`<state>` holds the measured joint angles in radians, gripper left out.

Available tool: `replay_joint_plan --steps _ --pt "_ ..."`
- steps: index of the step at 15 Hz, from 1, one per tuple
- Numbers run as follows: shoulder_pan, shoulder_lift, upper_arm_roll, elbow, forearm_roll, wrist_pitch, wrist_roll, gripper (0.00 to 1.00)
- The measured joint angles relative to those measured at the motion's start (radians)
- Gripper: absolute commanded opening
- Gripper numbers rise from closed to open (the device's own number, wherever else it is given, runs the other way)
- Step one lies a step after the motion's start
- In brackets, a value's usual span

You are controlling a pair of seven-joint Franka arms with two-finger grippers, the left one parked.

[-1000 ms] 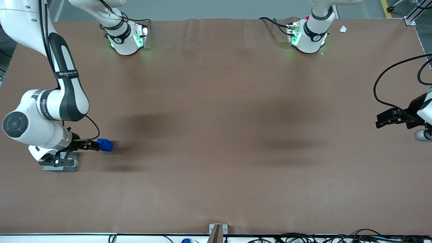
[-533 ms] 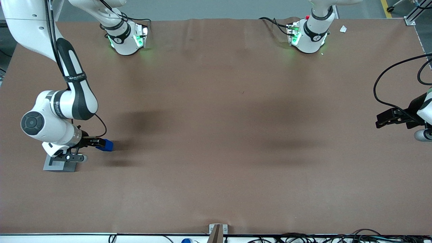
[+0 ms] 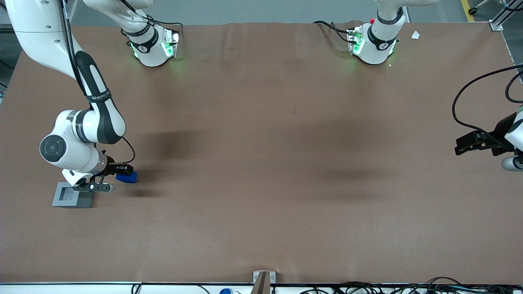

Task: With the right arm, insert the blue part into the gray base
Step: 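Close the right gripper on the blue block and lift it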

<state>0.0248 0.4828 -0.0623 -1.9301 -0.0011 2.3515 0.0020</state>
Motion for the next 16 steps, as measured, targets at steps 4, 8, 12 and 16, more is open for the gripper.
replay_joint_plan --steps 4,8,12,16 --pt "0.0 0.0 0.0 0.0 0.0 0.0 0.0 0.28" --pt "0.0 0.0 0.0 0.004 0.0 0.0 0.0 0.04" --pt "-0.004 0.0 -0.004 0.063 0.0 -0.078 0.0 0.03" --pt "-0.023 -0.011 -0.013 0.19 0.0 -0.254 0.0 0.03"
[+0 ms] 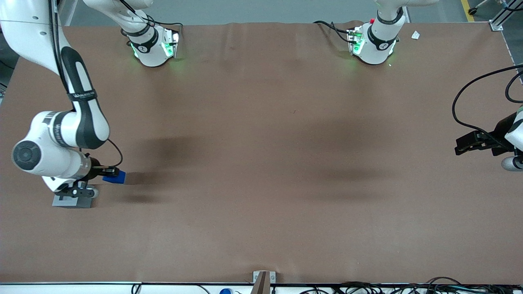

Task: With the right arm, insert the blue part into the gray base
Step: 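Close the right gripper on the blue block and lift it, then carry the blue block over the gray base's opening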

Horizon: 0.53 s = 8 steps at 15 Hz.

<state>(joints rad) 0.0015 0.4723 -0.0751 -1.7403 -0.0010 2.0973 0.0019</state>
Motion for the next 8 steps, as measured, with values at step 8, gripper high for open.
replay_joint_plan --steps 8 --pt "-0.06 -0.058 -0.006 0.161 -0.001 -0.184 -0.013 0.02"
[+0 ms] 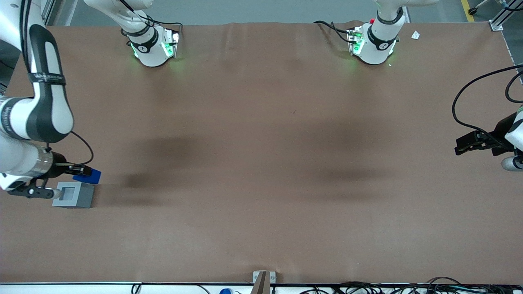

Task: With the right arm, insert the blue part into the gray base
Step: 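Carry the blue block over the gray base's opening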

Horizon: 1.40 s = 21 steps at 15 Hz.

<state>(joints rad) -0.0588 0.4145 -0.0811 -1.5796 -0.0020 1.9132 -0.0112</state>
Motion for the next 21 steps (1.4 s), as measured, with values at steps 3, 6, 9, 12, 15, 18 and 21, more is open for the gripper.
replay_joint_plan --steps 3,6,9,12,15,18,21 --pt "-0.027 0.0 -0.002 0.044 0.0 -0.029 -0.039 0.02" --pt "-0.063 0.0 -0.003 0.069 -0.002 -0.046 -0.09 0.02" --pt "-0.119 0.002 -0.005 0.069 -0.002 -0.046 -0.183 0.02" --pt "-0.168 0.006 -0.005 0.069 -0.002 -0.046 -0.244 0.02" --pt "-0.196 0.013 -0.005 0.069 -0.002 -0.022 -0.274 0.02" --pt "-0.199 0.043 -0.001 0.076 -0.002 0.018 -0.277 0.01" --pt "-0.195 0.101 0.009 0.131 -0.002 0.032 -0.277 0.01"
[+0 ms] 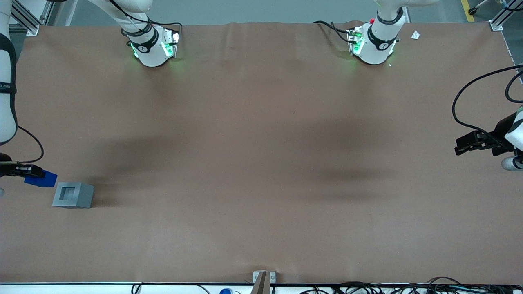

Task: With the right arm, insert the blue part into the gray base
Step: 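Carry the blue block over the gray base's opening, then lower the blue block into the gray base's opening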

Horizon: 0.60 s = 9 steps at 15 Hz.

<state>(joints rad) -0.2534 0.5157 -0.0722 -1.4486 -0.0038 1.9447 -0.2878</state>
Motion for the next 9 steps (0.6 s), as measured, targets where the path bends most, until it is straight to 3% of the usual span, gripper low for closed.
replay_joint_plan --steps 9 --pt "0.022 0.107 0.004 0.099 0.0 -0.002 0.009 0.0"
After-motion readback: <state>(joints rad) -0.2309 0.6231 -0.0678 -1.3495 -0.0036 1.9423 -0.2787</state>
